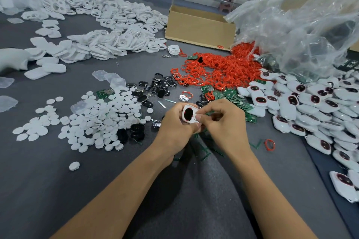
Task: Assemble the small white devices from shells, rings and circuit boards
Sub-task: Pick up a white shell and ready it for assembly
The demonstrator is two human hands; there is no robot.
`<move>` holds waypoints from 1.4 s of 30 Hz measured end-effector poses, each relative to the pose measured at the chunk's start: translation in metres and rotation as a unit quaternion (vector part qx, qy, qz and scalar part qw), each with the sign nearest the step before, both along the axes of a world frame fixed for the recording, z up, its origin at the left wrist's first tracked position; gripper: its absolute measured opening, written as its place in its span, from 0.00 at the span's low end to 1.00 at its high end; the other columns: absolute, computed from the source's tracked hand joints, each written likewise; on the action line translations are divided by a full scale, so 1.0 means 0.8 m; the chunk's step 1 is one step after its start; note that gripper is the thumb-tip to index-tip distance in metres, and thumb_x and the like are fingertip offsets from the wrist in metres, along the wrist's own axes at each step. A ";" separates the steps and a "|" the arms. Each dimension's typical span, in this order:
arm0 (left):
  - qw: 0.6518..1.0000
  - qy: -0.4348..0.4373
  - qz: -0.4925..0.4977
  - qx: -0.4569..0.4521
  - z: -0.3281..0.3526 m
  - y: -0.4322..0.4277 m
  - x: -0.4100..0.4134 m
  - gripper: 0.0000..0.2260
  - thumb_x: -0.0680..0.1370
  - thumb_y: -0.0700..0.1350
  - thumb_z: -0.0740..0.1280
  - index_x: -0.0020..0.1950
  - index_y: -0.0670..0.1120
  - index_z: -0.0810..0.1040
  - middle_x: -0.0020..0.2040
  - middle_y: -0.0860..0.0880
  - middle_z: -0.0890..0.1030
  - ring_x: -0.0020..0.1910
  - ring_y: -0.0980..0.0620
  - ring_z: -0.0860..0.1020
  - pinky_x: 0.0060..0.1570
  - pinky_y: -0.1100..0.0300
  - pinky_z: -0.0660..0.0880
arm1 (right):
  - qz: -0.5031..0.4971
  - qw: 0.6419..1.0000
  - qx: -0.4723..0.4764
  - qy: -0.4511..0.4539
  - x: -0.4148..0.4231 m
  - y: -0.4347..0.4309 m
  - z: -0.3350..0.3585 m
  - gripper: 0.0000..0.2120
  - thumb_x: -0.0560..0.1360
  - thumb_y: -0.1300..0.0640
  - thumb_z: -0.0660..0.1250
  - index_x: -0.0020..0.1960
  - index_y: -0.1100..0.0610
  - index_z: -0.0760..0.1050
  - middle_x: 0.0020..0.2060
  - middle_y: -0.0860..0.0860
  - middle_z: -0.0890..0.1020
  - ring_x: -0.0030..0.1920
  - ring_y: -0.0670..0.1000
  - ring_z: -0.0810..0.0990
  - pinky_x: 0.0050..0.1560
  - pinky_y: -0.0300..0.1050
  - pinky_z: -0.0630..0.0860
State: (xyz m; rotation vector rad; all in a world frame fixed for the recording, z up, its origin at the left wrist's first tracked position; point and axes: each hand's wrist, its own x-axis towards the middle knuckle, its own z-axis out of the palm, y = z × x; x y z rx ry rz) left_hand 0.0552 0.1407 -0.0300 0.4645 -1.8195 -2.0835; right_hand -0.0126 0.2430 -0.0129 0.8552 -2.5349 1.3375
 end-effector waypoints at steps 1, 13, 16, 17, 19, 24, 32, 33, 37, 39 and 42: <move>1.000 0.000 0.000 -0.004 0.000 0.000 0.000 0.16 0.71 0.26 0.69 0.55 0.42 0.78 0.49 0.41 0.82 0.45 0.51 0.79 0.51 0.55 0.81 | -0.002 1.000 0.008 0.013 0.001 -0.001 0.000 0.08 0.65 0.64 0.76 0.35 0.52 0.82 0.40 0.46 0.80 0.37 0.47 0.78 0.42 0.46 0.75; 0.994 0.003 0.004 0.111 0.004 -0.005 -0.002 0.16 0.75 0.26 0.62 0.46 0.46 0.80 0.40 0.47 0.81 0.41 0.53 0.81 0.39 0.63 0.80 | 0.046 0.992 0.056 0.101 0.002 -0.002 -0.004 0.05 0.67 0.65 0.74 0.40 0.57 0.85 0.48 0.51 0.84 0.44 0.54 0.83 0.45 0.53 0.79; 0.992 0.006 0.007 0.129 0.005 -0.006 -0.003 0.14 0.76 0.28 0.62 0.45 0.46 0.81 0.41 0.46 0.82 0.43 0.50 0.81 0.43 0.61 0.82 | 0.041 0.990 0.050 0.123 0.004 -0.002 -0.004 0.03 0.67 0.63 0.74 0.41 0.58 0.85 0.47 0.51 0.84 0.44 0.54 0.83 0.45 0.52 0.79; 0.991 0.009 0.008 0.131 0.005 -0.005 -0.003 0.14 0.76 0.28 0.62 0.46 0.45 0.81 0.41 0.46 0.82 0.42 0.50 0.81 0.43 0.61 0.82 | 0.037 0.990 0.045 0.130 0.004 -0.003 -0.004 0.03 0.67 0.63 0.74 0.40 0.58 0.84 0.45 0.52 0.84 0.43 0.54 0.83 0.44 0.52 0.79; 0.991 0.014 0.011 0.132 0.006 -0.004 -0.003 0.14 0.77 0.28 0.61 0.46 0.45 0.81 0.40 0.46 0.83 0.41 0.50 0.82 0.41 0.62 0.82 | 0.033 0.989 0.036 0.137 0.006 -0.003 -0.004 0.02 0.67 0.64 0.75 0.40 0.59 0.84 0.44 0.52 0.84 0.41 0.54 0.83 0.43 0.51 0.79; 0.994 0.016 0.028 0.103 0.005 -0.002 -0.001 0.15 0.77 0.28 0.61 0.44 0.45 0.81 0.37 0.47 0.83 0.38 0.53 0.83 0.36 0.64 0.79 | 0.046 0.991 0.041 0.116 0.005 -0.001 -0.003 0.04 0.67 0.65 0.74 0.40 0.58 0.85 0.45 0.51 0.84 0.41 0.52 0.83 0.45 0.47 0.77; 0.996 0.024 0.039 0.077 0.002 -0.001 -0.002 0.12 0.76 0.28 0.62 0.46 0.42 0.80 0.44 0.41 0.83 0.43 0.46 0.84 0.39 0.61 0.81 | 0.033 0.992 -0.073 -0.093 0.005 0.003 0.003 0.12 0.67 0.65 0.74 0.43 0.51 0.75 0.40 0.45 0.83 0.28 0.43 0.77 0.35 0.45 0.78; 0.996 0.029 0.035 0.073 0.003 0.000 -0.003 0.11 0.76 0.28 0.62 0.47 0.41 0.80 0.44 0.40 0.83 0.42 0.46 0.84 0.39 0.60 0.82 | 0.040 0.988 -0.080 -0.129 0.003 0.004 0.002 0.13 0.68 0.64 0.74 0.46 0.51 0.74 0.42 0.47 0.83 0.30 0.45 0.78 0.38 0.48 0.79; 0.998 0.045 0.020 0.027 0.003 0.002 -0.002 0.12 0.78 0.28 0.61 0.49 0.41 0.79 0.45 0.40 0.82 0.42 0.49 0.83 0.39 0.60 0.82 | 0.096 0.958 -0.071 -0.262 0.001 0.004 -0.001 0.11 0.75 0.67 0.66 0.55 0.57 0.77 0.41 0.63 0.83 0.38 0.54 0.77 0.46 0.59 0.77; 0.998 0.053 0.013 0.023 0.004 0.002 0.000 0.11 0.78 0.28 0.60 0.51 0.39 0.78 0.47 0.39 0.82 0.44 0.46 0.84 0.40 0.58 0.83 | 0.116 0.950 -0.081 -0.278 0.002 0.004 0.000 0.11 0.76 0.67 0.64 0.56 0.59 0.79 0.41 0.70 0.80 0.38 0.56 0.76 0.40 0.51 0.75; 0.998 0.060 0.002 0.023 0.005 0.003 0.002 0.11 0.79 0.28 0.59 0.54 0.37 0.78 0.48 0.39 0.82 0.46 0.46 0.84 0.41 0.60 0.82 | 0.104 0.949 -0.106 -0.277 -0.001 0.005 0.002 0.11 0.75 0.68 0.65 0.54 0.58 0.81 0.28 0.63 0.75 0.34 0.54 0.73 0.34 0.43 0.74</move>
